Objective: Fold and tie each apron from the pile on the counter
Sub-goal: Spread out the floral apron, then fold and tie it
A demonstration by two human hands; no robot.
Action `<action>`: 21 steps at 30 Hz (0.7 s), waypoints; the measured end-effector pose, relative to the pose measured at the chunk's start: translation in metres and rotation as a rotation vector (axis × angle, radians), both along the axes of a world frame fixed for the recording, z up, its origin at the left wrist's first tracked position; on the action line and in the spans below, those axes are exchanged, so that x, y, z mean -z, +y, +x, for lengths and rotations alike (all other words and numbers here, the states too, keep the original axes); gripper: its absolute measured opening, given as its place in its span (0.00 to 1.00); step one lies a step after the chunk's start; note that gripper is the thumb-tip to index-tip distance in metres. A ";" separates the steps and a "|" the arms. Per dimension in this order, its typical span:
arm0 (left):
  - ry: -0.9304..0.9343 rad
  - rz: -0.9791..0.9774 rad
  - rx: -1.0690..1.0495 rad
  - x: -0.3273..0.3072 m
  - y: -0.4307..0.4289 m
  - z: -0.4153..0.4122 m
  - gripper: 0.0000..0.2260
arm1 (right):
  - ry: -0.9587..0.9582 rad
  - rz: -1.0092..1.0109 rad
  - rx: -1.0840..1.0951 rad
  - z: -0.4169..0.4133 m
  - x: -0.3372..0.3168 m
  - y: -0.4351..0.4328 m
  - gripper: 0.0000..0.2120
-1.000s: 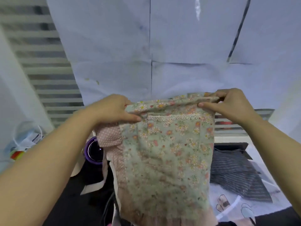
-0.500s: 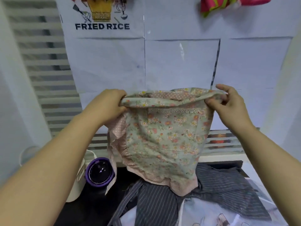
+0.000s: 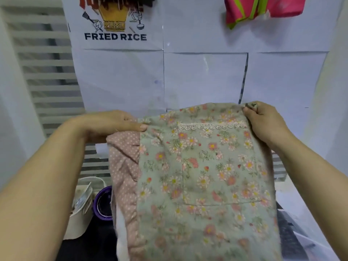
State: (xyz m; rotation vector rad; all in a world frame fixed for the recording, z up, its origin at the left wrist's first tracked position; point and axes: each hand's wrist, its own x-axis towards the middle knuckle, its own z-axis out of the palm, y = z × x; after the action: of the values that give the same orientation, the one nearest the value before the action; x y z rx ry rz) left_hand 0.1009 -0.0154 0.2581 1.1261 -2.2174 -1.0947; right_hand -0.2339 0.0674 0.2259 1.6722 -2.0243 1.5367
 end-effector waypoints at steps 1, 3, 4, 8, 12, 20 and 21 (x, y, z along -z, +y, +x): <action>-0.046 0.036 0.013 0.008 -0.007 -0.001 0.19 | 0.002 0.085 -0.003 -0.004 0.007 -0.005 0.18; -0.160 0.004 0.016 0.038 -0.025 -0.004 0.28 | 0.014 0.222 -0.009 -0.012 0.032 -0.017 0.17; -0.198 0.010 0.011 0.059 -0.035 -0.007 0.28 | 0.018 0.281 -0.002 -0.016 0.051 -0.026 0.17; -0.290 0.045 -0.066 0.166 -0.063 -0.024 0.11 | 0.002 0.535 0.050 -0.029 0.134 -0.055 0.20; -0.417 0.020 -0.092 0.243 -0.059 -0.044 0.02 | 0.006 0.732 0.082 -0.039 0.208 -0.071 0.15; 0.059 0.121 -0.373 0.303 -0.095 -0.046 0.14 | -0.020 0.659 0.146 -0.043 0.243 -0.106 0.11; 0.121 0.195 -0.406 0.310 -0.098 -0.042 0.17 | -0.072 0.659 0.119 -0.038 0.245 -0.109 0.15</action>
State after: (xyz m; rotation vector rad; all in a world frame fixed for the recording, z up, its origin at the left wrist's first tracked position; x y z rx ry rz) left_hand 0.0585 -0.1136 -0.0517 1.4687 -1.7157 -1.1777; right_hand -0.2719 -0.0420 -0.0187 1.6328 -2.8170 0.9504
